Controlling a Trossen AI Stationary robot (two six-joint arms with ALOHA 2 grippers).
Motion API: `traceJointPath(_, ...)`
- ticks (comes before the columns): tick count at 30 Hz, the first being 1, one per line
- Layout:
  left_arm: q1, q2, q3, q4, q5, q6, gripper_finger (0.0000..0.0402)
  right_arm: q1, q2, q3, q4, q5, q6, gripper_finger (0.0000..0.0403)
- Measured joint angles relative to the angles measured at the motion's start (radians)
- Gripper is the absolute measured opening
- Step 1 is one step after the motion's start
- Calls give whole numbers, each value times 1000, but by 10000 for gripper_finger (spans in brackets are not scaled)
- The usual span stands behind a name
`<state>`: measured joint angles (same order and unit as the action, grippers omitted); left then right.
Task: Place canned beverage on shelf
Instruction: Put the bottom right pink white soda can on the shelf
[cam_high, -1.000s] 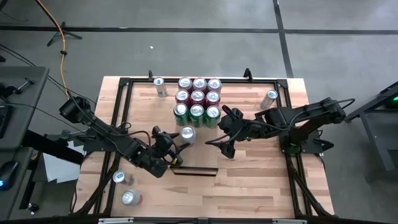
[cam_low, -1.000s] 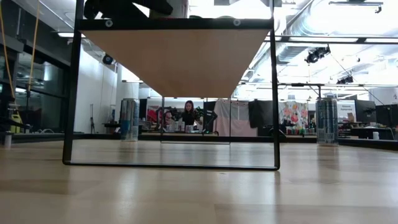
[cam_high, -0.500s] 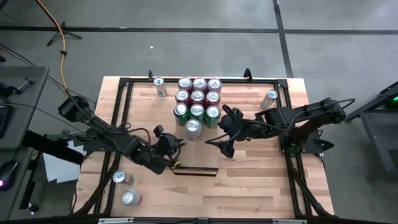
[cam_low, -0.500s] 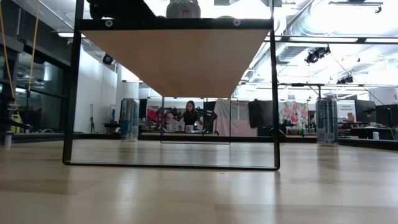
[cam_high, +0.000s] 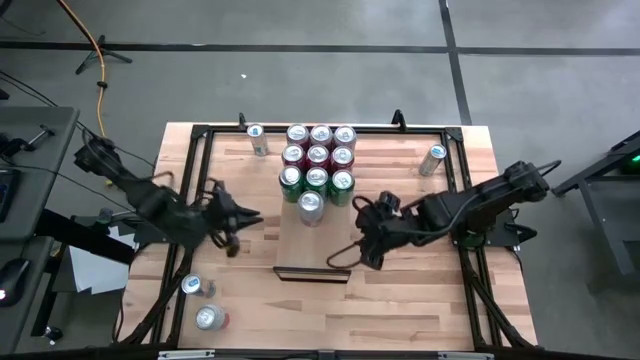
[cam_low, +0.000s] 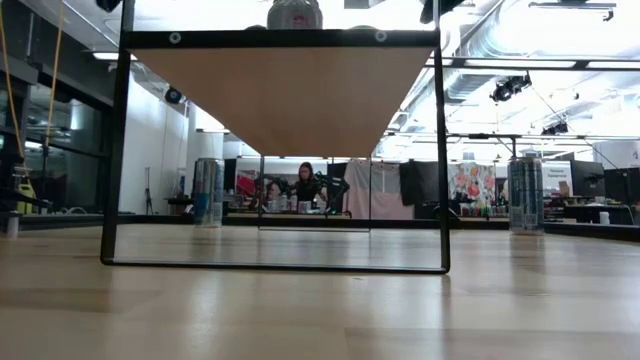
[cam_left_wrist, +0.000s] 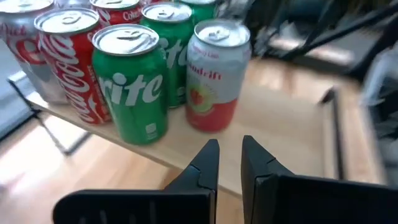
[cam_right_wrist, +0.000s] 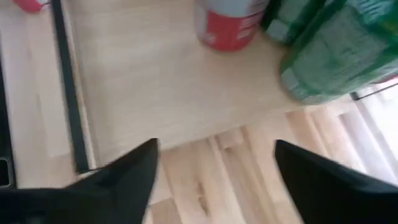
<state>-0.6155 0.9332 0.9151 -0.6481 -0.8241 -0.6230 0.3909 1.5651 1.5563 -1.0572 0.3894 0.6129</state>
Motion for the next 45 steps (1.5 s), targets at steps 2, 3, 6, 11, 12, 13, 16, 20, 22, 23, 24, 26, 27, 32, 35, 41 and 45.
traceJointPath(2,0,-88,-62,81,34,13,0,17,-2,-33,21,0,19,235)
traceJointPath(3,0,-129,-96,141,50,33,0,24,-4,-54,28,-2,33,199)
traceJointPath(6,0,-239,-210,335,88,113,0,45,-10,-134,89,-5,93,73)
traceJointPath(11,10,-376,-368,576,90,224,0,82,-24,-310,420,-57,254,31)
traceJointPath(12,15,-400,-389,603,90,239,0,87,-28,-343,511,-58,286,33)
traceJointPath(13,20,-425,-404,624,90,255,0,91,-28,-370,611,-57,309,31)
traceJointPath(16,40,-489,-434,657,111,293,0,88,-28,-431,870,-13,359,8)
traceJointPath(20,56,-539,-441,662,114,301,0,45,-29,-460,1061,54,535,10)
traceJointPath(22,59,-552,-441,662,115,317,0,16,-29,-460,1115,62,631,6)
traceJointPath(23,59,-555,-441,664,115,321,0,3,-29,-460,1149,65,669,3)
traceJointPath(24,59,-557,-441,662,114,327,0,-10,-29,-460,1180,70,696,2)
traceJointPath(26,59,-557,-441,661,115,331,0,-27,-30,-459,1210,107,762,2)
traceJointPath(27,59,-557,-441,661,115,331,0,-33,-30,-459,1208,133,795,1)
traceJointPath(32,59,-557,-441,661,115,331,0,-36,-30,-459,1123,210,927,0)
traceJointPath(35,59,-557,-441,661,115,348,0,-35,-30,-459,1066,236,995,0)
traceJointPath(41,59,-557,-441,661,107,366,0,-66,-28,-459,1041,302,1033,0)
traceJointPath(45,59,-557,-441,661,105,366,0,-94,-28,-459,1046,297,1031,0)
